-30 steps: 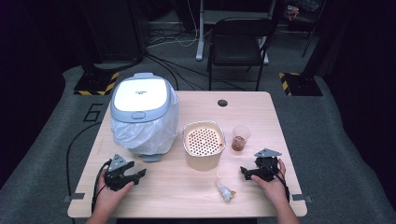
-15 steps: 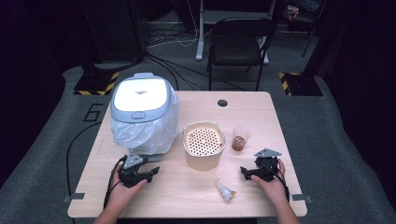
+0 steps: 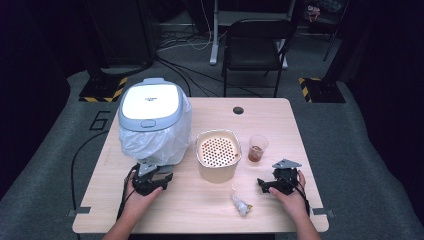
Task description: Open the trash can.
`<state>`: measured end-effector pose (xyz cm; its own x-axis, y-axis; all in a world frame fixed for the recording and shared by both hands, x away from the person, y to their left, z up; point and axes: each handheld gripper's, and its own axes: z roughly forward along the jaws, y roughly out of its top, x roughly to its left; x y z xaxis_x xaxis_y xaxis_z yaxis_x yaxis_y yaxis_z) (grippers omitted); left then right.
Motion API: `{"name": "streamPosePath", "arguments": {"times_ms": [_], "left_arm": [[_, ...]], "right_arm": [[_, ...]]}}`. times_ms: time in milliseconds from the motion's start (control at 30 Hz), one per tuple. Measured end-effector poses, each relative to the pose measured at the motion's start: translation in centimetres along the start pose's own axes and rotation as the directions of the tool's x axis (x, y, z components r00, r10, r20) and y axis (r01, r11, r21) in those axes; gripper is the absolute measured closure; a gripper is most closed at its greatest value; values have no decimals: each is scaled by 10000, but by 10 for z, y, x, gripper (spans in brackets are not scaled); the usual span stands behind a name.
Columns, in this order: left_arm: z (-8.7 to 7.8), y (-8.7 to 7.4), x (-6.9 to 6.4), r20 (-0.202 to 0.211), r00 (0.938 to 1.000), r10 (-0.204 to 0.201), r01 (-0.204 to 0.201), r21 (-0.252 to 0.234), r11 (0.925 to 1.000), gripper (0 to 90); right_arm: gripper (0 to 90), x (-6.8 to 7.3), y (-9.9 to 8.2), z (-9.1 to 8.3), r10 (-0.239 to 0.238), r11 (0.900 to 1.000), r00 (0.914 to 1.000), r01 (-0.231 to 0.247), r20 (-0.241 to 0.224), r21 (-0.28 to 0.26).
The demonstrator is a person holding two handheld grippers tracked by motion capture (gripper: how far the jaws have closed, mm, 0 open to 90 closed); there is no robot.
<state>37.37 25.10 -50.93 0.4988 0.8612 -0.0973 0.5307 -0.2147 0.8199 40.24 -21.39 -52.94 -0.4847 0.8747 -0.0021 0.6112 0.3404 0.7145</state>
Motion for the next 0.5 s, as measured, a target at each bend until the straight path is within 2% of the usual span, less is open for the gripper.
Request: {"name": "streamPosePath", "arguments": {"times_ms": [67,100,167,200,233,333,367,400,433,467,500], "left_arm": [[1,-1,0,-49,10000,6,-7,-129,9999,367],[1,-4,-2,-526,9985,143,-157,-248,9996,367],[2,-5,-3,-636,9977,237,-257,-302,9992,367],[2,-6,-3,-722,9957,582,-594,-157,9981,367],[3,-6,-3,-809,9900,1157,-1164,-39,9932,367],[4,-7,-3,-885,9863,1393,-1402,-49,9901,370],[3,-7,-1,-1039,9791,1748,-1763,-58,9843,371],[3,-7,-1,-1039,9791,1748,-1763,-58,9843,372],[4,-8,-1,-985,9826,1574,-1600,-186,9869,372],[5,-10,-3,-918,9890,1161,-1197,-352,9922,373],[4,-10,-1,-1122,9824,1494,-1542,-355,9874,375]], "right_arm": [[0,0,0,0,4,10000,10000,-4,8,16],[0,0,0,0,0,10000,10000,0,6,12],[0,0,0,0,1,10000,10000,-1,6,11],[0,0,0,0,3,10000,10000,-3,3,-2],[0,0,0,0,-21,10000,10000,21,21,9],[0,0,0,0,2,10000,10000,-2,2,2],[0,0,0,0,2,10000,10000,-2,6,12],[0,0,0,0,2,10000,10000,-2,6,12],[0,0,0,0,-18,10000,10000,18,21,9],[0,0,0,0,-18,10000,10000,18,26,20],[0,0,0,0,2,10000,10000,-2,8,15]]}}
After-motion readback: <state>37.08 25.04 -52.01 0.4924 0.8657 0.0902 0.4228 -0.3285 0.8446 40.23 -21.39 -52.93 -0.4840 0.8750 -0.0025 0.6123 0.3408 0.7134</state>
